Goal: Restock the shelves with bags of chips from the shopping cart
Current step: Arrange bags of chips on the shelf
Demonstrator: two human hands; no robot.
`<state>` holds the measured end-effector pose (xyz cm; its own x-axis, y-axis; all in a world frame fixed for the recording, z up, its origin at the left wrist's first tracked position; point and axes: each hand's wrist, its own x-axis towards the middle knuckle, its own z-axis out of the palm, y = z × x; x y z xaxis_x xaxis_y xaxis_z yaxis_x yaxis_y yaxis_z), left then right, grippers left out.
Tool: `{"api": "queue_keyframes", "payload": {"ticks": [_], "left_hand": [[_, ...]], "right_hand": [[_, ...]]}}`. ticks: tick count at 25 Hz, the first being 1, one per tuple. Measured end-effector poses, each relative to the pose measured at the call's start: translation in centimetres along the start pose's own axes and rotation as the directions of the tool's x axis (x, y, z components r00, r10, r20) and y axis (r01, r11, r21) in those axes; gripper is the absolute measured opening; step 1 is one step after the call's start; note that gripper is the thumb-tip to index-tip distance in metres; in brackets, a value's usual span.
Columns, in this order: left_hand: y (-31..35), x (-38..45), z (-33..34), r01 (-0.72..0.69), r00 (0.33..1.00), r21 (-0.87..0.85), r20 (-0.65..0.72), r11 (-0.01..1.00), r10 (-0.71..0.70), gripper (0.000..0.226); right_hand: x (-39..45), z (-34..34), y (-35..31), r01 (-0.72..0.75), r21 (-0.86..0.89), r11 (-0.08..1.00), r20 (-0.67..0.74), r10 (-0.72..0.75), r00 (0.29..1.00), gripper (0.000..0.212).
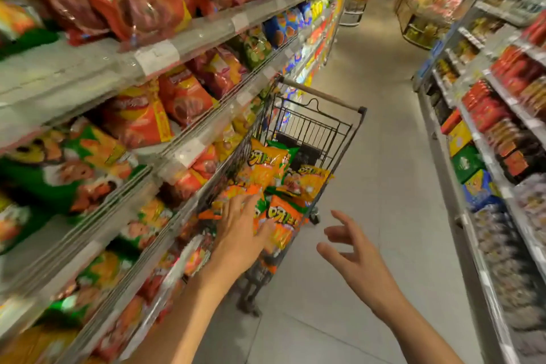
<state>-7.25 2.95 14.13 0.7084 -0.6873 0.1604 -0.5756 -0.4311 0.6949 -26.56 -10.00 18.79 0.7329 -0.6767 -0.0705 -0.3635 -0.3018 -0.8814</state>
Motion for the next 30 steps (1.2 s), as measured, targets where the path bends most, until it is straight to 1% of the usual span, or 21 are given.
{"api": "queue_keyframes", "payload": {"ticks": [3, 6, 8, 10, 12, 15, 16, 19, 20, 22, 23, 25, 26, 28, 29, 30], "left_hand": [[-3.3, 5.8, 0.3, 0.106, 0.993, 0.009, 0.049, 0.994, -0.107, 0.058], [-6.3, 10.1, 0.4, 0.203, 0.973, 0.046, 0.105, 0.978, -0.206, 0.061], [-8.5, 12.9, 1.1, 0.299, 0.939, 0.039, 0.168, 0.953, -0.302, 0.064], [-10.7, 15.4, 2.3, 0.4, 0.891, 0.031, 0.222, 0.916, -0.396, 0.065], [-13.0, 18.0, 3.9, 0.497, 0.824, 0.07, 0.273, 0.865, -0.496, 0.066], [-16.7, 21.3, 7.4, 0.595, 0.713, 0.182, 0.33, 0.783, -0.618, 0.07], [-17.9, 22.1, 8.8, 0.642, 0.67, 0.194, 0.33, 0.742, -0.665, 0.07], [-21.3, 23.6, 12.8, 0.8, 0.513, 0.195, 0.27, 0.568, -0.815, 0.067], [-22.2, 23.6, 13.7, 0.836, 0.457, 0.191, 0.274, 0.513, -0.846, 0.066], [-23.6, 23.2, 14.9, 0.914, 0.326, 0.131, 0.327, 0.384, -0.887, 0.061], [-23.9, 23.1, 15.1, 0.938, 0.275, 0.106, 0.348, 0.329, -0.896, 0.06], [-24.1, 23.0, 14.6, 0.964, 0.216, 0.064, 0.388, 0.26, -0.896, 0.065], [-23.7, 23.2, 14.1, 0.972, 0.193, 0.044, 0.416, 0.231, -0.889, 0.071], [-22.9, 23.6, 13.4, 0.982, 0.164, 0.003, 0.473, 0.187, -0.866, 0.081], [-22.3, 23.7, 13.3, 0.985, 0.162, -0.025, 0.494, 0.172, -0.854, 0.075], [-21.8, 23.7, 13.3, 0.986, 0.162, -0.06, 0.508, 0.153, -0.846, 0.059]], "right_hand": [[5.5, 0.9, 1.0, -0.052, -0.01, 0.999, 0.008, 0.052, 0.999, 0.059], [10.4, 2.7, 2.3, -0.1, -0.04, 0.994, 0.052, 0.102, 0.993, 0.065], [14.3, 3.8, 3.8, -0.165, -0.047, 0.985, 0.11, 0.169, 0.979, 0.07], [18.5, 4.7, 5.4, -0.219, -0.028, 0.975, 0.18, 0.221, 0.959, 0.072], [23.7, 6.0, 7.5, -0.271, -0.016, 0.962, 0.257, 0.266, 0.929, 0.071], [32.0, 8.4, 11.5, -0.362, -0.018, 0.932, 0.337, 0.346, 0.875, 0.079], [34.6, 9.3, 13.0, -0.397, -0.025, 0.918, 0.362, 0.378, 0.852, 0.081], [41.4, 12.7, 16.9, -0.534, -0.053, 0.844, 0.426, 0.503, 0.752, 0.09], [43.1, 14.0, 17.9, -0.572, -0.047, 0.819, 0.445, 0.53, 0.722, 0.089], [45.9, 16.7, 19.3, -0.632, 0.009, 0.775, 0.471, 0.555, 0.686, 0.083], [46.8, 17.8, 19.5, -0.657, 0.041, 0.753, 0.471, 0.565, 0.677, 0.085], [47.9, 19.7, 19.7, -0.691, 0.091, 0.718, 0.449, 0.589, 0.672, 0.095], [48.2, 20.4, 19.6, -0.71, 0.108, 0.696, 0.432, 0.611, 0.663, 0.099], [48.6, 21.3, 20.0, -0.769, 0.116, 0.628, 0.404, 0.678, 0.615, 0.109], [48.7, 21.5, 20.3, -0.788, 0.114, 0.606, 0.389, 0.702, 0.596, 0.112], [48.8, 21.6, 20.8, -0.794, 0.113, 0.597, 0.383, 0.711, 0.589, 0.109]]}}
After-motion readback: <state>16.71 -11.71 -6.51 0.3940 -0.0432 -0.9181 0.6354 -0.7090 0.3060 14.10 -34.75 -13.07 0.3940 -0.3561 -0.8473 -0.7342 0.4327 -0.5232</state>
